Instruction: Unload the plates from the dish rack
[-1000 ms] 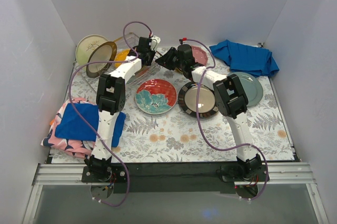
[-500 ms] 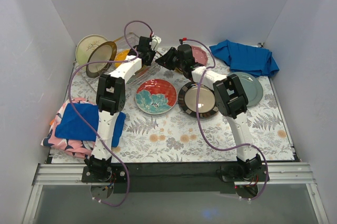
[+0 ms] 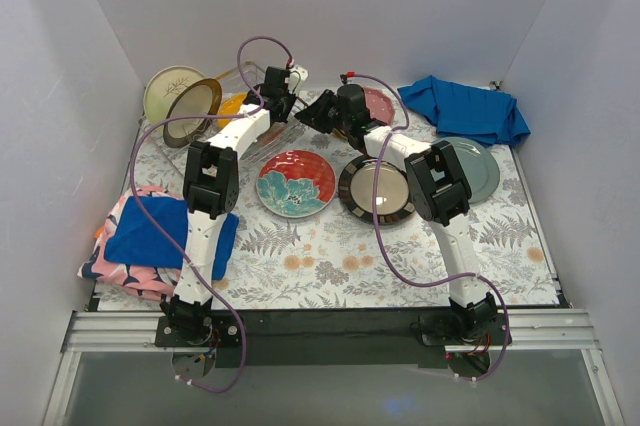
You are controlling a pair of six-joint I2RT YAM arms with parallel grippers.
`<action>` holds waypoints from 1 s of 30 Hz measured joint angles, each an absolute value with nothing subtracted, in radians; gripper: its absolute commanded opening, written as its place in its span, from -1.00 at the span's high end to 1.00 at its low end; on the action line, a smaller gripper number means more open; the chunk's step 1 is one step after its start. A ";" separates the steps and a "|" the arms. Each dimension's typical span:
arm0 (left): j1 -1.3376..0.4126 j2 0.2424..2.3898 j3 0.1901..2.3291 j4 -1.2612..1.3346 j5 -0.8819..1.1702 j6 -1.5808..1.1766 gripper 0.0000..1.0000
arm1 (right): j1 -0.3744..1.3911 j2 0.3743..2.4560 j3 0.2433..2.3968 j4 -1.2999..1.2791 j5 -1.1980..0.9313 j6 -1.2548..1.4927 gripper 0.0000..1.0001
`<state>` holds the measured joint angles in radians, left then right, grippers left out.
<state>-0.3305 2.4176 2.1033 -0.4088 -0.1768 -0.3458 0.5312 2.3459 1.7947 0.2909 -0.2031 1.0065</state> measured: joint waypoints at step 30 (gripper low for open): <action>-0.327 2.404 2.160 -0.446 -0.206 -0.334 1.00 | 0.528 2.352 1.804 0.287 -0.214 1.007 0.97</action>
